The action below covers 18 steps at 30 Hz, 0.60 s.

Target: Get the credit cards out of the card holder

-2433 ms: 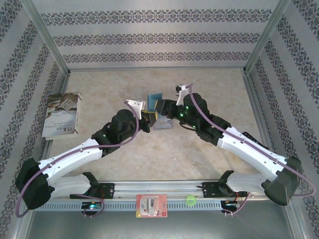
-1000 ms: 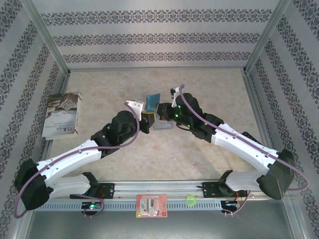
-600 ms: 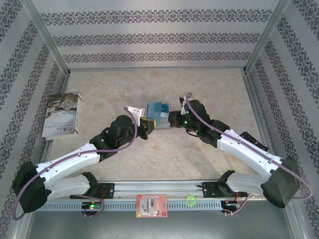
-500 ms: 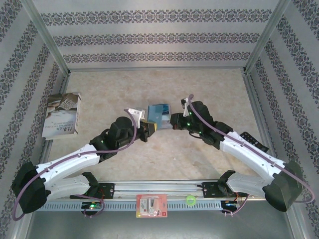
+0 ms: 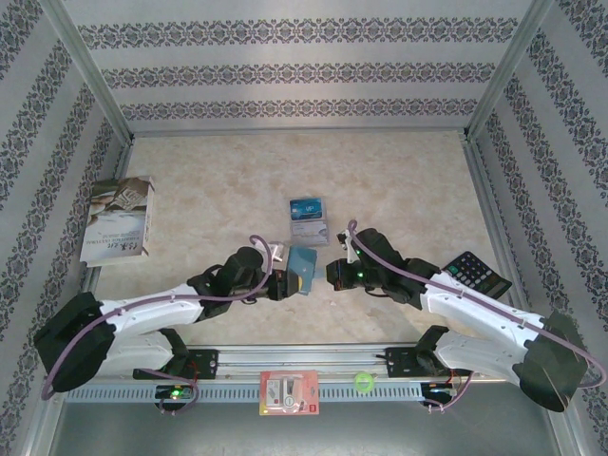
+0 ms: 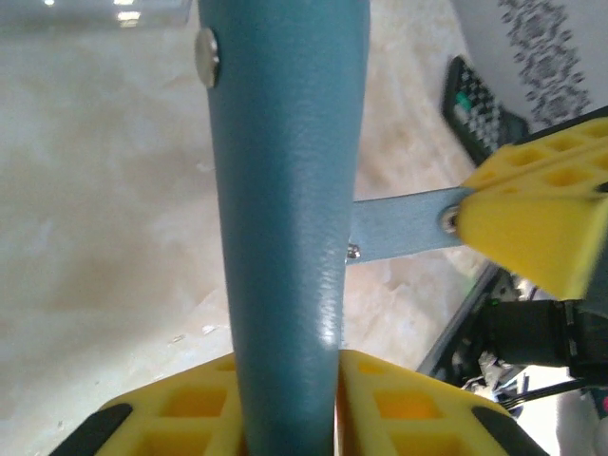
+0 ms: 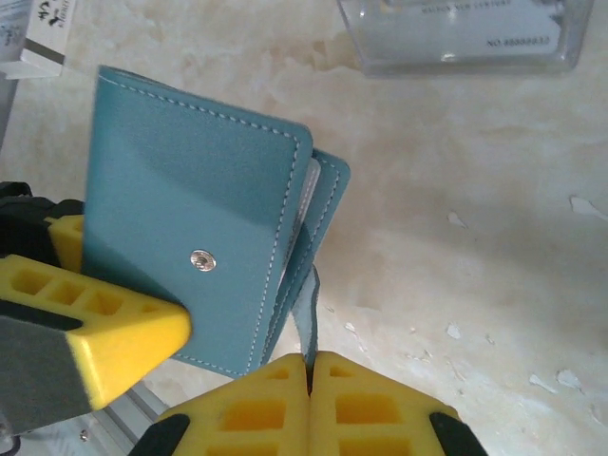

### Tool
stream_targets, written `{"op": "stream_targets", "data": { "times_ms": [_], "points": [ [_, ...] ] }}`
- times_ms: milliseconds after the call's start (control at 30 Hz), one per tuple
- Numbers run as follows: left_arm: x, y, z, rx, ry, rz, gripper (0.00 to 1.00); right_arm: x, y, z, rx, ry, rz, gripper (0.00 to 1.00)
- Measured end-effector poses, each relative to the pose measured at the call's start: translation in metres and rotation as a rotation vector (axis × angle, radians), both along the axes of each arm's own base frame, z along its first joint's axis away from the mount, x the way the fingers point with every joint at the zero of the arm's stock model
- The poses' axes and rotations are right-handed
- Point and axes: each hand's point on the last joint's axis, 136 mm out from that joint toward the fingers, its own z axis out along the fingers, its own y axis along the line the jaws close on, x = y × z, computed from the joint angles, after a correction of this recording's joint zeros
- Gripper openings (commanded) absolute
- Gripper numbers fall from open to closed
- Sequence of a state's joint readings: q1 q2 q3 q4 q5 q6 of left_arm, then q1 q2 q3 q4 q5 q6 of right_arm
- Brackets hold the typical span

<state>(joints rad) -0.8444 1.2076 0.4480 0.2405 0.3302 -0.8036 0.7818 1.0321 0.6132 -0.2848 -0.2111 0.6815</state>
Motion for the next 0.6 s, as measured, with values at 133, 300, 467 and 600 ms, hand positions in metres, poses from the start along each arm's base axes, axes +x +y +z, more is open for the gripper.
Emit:
{"op": "stream_targets", "data": {
  "times_ms": [133,300,467,600],
  "points": [
    [-0.006,-0.002,-0.031,0.04,0.12,-0.005,0.39,-0.004,-0.003,-0.01,-0.018,0.014,-0.003,0.0],
    [-0.01,0.001,-0.056,0.076,0.238,0.01,0.54,-0.006,-0.004,-0.017,-0.033,0.026,-0.004,0.0],
    [-0.016,0.009,-0.06,0.109,0.283,0.026,0.63,-0.004,-0.005,-0.018,-0.044,0.023,-0.014,0.0],
    [-0.008,0.021,-0.041,0.088,0.252,0.071,0.67,-0.002,-0.004,-0.018,-0.049,0.023,-0.017,0.0]
  ]
}}
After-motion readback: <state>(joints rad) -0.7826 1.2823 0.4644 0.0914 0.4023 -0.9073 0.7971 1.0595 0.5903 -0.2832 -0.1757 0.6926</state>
